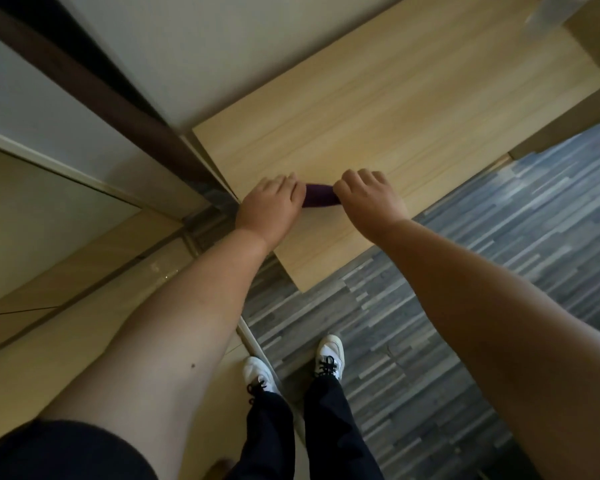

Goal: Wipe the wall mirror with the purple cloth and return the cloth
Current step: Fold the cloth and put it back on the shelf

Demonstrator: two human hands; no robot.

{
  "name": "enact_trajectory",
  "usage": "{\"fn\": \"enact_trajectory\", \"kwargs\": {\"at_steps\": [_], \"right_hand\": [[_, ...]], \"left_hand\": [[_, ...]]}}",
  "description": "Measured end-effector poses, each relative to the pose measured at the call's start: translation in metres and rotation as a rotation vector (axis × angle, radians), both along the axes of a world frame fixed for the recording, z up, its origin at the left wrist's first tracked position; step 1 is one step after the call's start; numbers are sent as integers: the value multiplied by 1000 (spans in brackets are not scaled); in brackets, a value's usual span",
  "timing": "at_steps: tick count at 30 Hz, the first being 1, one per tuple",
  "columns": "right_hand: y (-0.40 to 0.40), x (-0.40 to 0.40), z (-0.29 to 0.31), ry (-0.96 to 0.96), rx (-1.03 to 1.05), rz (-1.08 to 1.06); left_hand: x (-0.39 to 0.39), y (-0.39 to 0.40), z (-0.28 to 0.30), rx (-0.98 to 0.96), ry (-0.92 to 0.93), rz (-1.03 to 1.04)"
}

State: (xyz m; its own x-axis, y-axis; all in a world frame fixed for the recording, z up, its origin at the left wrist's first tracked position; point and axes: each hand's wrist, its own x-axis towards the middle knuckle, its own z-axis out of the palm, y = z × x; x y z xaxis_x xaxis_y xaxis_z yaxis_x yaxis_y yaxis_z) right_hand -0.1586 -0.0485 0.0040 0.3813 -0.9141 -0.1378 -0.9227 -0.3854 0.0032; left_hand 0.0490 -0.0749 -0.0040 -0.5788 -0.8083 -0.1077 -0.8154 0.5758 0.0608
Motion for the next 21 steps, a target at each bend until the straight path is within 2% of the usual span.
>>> {"fn": "enact_trajectory", "kwargs": {"at_steps": [3, 5, 11, 14, 19, 21], "right_hand": [[20, 2, -27, 27, 123, 35], [33, 2, -37, 43, 166, 18], [49, 4, -36, 106, 248, -25], [40, 6, -22, 49, 246, -53], [14, 17, 19, -74, 288, -209], [2, 21, 35, -45, 352, -248]], "left_hand": [[6, 25, -25, 217, -222, -68], [11, 35, -32, 271, -343, -91], [13, 39, -27, 377, -431, -100], [13, 33, -16, 425, -375, -79], [12, 26, 16, 401, -46, 88], [8, 20, 31, 407, 1, 155]]}}
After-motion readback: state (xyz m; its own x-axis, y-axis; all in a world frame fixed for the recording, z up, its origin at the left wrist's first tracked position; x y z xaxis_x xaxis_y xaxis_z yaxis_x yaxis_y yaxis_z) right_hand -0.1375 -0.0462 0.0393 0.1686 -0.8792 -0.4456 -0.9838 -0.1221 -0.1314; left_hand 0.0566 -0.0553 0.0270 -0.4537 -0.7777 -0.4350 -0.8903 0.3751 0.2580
